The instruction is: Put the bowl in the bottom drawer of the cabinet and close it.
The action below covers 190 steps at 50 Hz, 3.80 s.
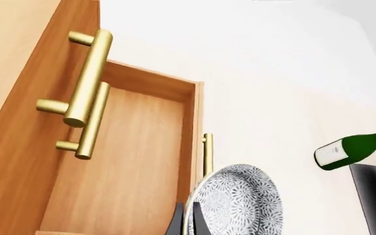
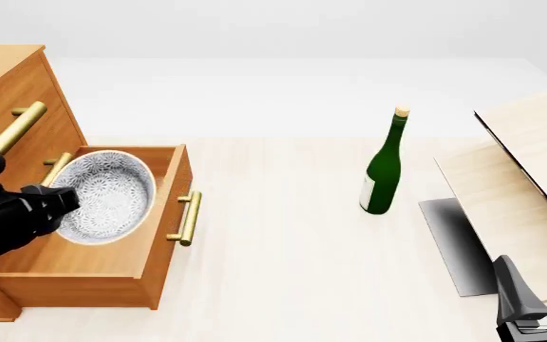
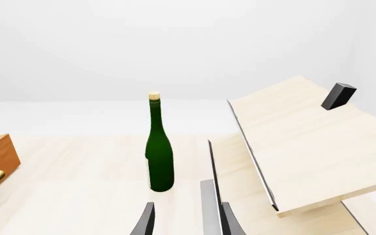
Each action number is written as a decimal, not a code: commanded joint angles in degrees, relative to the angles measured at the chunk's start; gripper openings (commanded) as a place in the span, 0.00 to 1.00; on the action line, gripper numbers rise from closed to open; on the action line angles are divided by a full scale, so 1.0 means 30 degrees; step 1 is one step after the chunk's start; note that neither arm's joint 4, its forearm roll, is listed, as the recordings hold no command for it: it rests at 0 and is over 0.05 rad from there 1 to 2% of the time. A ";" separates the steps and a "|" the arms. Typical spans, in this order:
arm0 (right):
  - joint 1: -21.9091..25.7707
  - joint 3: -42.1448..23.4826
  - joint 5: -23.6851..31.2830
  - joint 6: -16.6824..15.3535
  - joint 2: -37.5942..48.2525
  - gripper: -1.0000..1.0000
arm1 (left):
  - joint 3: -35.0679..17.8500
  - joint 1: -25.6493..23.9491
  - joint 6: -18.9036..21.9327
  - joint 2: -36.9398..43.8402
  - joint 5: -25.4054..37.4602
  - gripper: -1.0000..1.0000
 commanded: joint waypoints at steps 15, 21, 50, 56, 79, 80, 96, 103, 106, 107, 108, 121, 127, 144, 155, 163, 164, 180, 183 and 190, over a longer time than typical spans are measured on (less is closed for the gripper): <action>0.0004 0.0013 0.0007 -0.0003 -0.0020 1.00 | 0.0529 0.1707 0.0102 0.1480 -0.1338 0.00; 0.0005 0.0013 0.0007 0.0005 -0.0021 1.00 | 0.0704 0.1923 0.0094 0.2106 -0.1766 0.00; 0.0004 0.0013 0.0007 0.0001 -0.0022 1.00 | 0.1408 0.3370 0.0368 0.3943 -0.3196 0.00; 0.0006 0.0013 0.0007 0.0000 -0.0022 1.00 | 0.1496 0.3471 0.0358 0.4317 -0.3474 0.00; 0.0004 0.0013 0.0007 -0.0003 -0.0020 1.00 | 0.1523 0.3843 0.0409 0.6493 -0.4839 0.00; 0.0004 0.0013 0.0006 0.0006 -0.0016 1.00 | 0.1507 0.3890 0.0401 0.6637 -0.4895 0.00; 0.0006 0.0013 0.0006 0.0006 -0.0018 1.00 | 0.1516 0.4345 0.0520 0.7655 -0.5548 0.00; 0.0005 0.0013 0.0006 -0.0005 -0.0018 1.00 | 0.1562 0.4469 0.0540 0.8140 -0.5920 0.00; 0.0008 0.0013 0.0007 0.0003 -0.0021 1.00 | 0.1614 0.4479 0.0573 0.8409 -0.6100 0.00; 0.0006 0.0013 0.0008 0.0001 -0.0026 1.00 | 0.1623 0.4533 0.0612 0.8445 -0.6134 0.00; 0.0009 0.0013 0.0007 -0.0003 -0.0023 1.00 | 0.1620 0.4494 0.0566 0.8512 -0.6166 0.00; 0.0007 0.0013 0.0007 0.0000 -0.0023 1.00 | 0.1723 0.4716 0.0705 0.9157 -0.6563 0.00; 0.0004 0.0013 0.0007 0.0001 -0.0022 1.00 | 0.1830 0.4845 0.0779 0.9395 -0.6751 0.00; 0.0004 0.0013 0.0007 0.0004 -0.0023 1.00 | 0.1994 0.5137 0.0987 1.0093 -0.7223 0.00; 0.0003 0.0013 0.0008 -0.0002 -0.0027 1.00 | 0.2113 0.5387 0.1233 1.0609 -0.7561 0.00; 0.0008 0.0013 0.0006 -0.0002 -0.0019 1.00 | 0.2218 0.5521 0.1382 1.0924 -0.7812 0.00; 0.0003 0.0013 0.0008 -0.0005 -0.0028 1.00 | 0.2242 0.5493 0.1403 1.1013 -0.7901 0.00; 0.0003 0.0013 0.0007 0.0002 -0.0021 1.00 | 0.2233 0.5605 0.1596 1.1616 -0.8248 0.00; 0.0007 0.0013 0.0006 0.0004 -0.0017 1.00 | 0.2209 0.5639 0.1626 1.1657 -0.8245 0.00; 0.0001 0.0013 0.0006 -0.0001 -0.0018 1.00 | 0.2259 0.5726 0.1738 1.1931 -0.8465 0.00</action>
